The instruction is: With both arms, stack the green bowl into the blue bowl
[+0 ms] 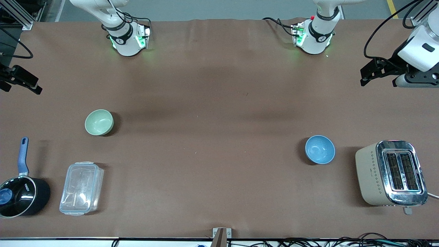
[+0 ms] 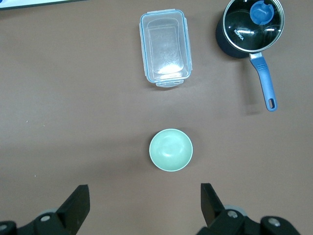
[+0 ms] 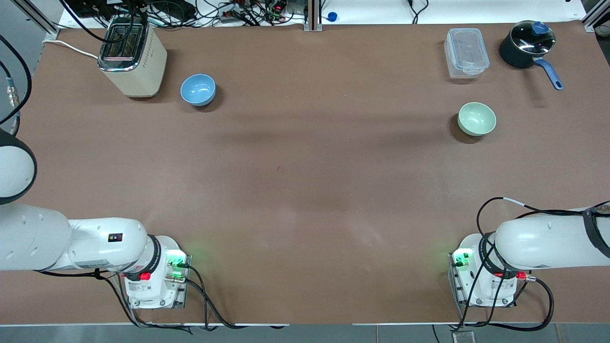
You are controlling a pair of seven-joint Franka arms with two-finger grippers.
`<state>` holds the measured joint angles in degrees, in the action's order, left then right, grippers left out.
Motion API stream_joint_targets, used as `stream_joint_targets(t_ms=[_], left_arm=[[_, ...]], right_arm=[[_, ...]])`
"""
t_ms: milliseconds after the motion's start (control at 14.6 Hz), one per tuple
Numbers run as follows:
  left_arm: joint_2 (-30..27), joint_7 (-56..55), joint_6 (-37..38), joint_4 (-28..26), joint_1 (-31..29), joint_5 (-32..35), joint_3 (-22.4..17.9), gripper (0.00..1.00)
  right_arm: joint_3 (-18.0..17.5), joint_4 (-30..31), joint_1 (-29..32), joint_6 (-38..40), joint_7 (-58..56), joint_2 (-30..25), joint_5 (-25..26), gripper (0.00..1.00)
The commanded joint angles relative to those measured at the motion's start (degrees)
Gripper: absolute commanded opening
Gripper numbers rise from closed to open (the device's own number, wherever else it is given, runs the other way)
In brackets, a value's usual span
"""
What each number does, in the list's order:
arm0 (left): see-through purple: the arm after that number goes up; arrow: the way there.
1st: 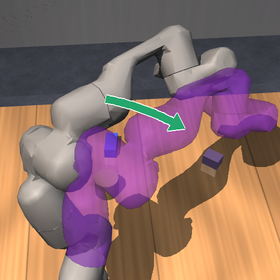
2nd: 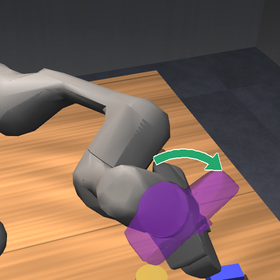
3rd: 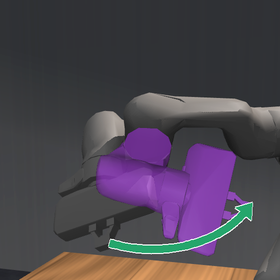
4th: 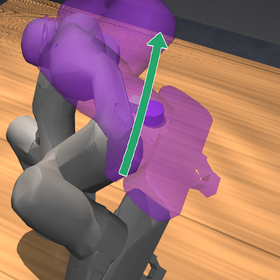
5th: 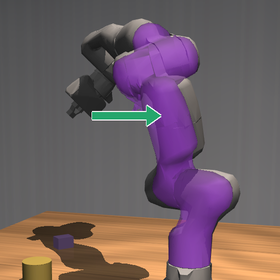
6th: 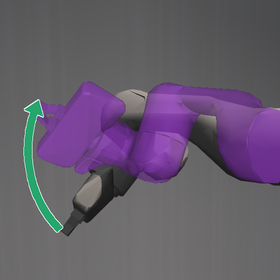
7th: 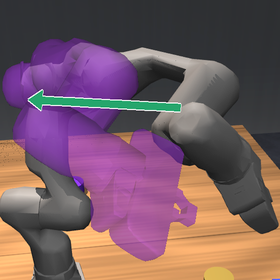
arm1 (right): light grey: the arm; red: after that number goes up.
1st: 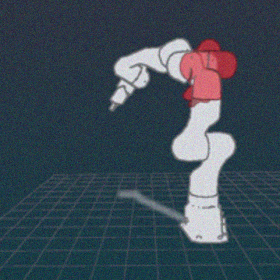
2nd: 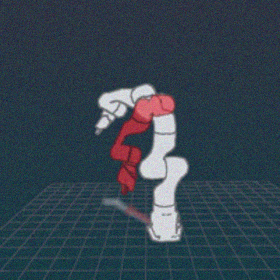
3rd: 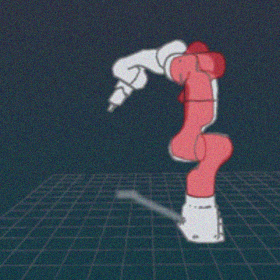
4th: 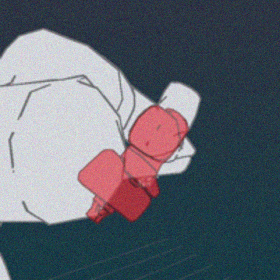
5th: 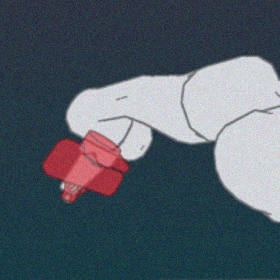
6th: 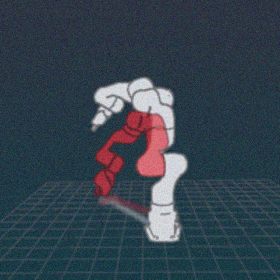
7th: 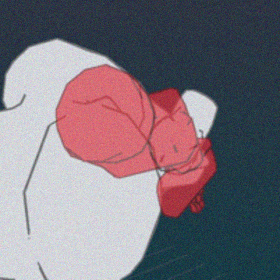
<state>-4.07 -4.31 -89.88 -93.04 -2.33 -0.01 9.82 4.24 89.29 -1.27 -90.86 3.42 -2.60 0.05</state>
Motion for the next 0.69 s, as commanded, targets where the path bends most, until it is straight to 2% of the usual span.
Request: stream_joint_targets(t_ms=[0,275,618], left_arm=[[1.08,0.62,1.47,2.42,-0.22,0.98,0.19,1.00],[6.60,0.70,2.34,9.00,-0.05,3.77,0.28,1.00],[12.75,0.36,1.30,8.58,-0.22,4.05,0.11,1.00]], right_arm=[[-0.46,-1.32,0.12,1.13,-0.61,0.67,1.36,1.00],[-0.46,-1.23,0.12,1.21,-0.52,0.67,1.36,1.00],[-0.38,-0.18,0.39,3.32,-0.70,0.84,1.36,1.00]])
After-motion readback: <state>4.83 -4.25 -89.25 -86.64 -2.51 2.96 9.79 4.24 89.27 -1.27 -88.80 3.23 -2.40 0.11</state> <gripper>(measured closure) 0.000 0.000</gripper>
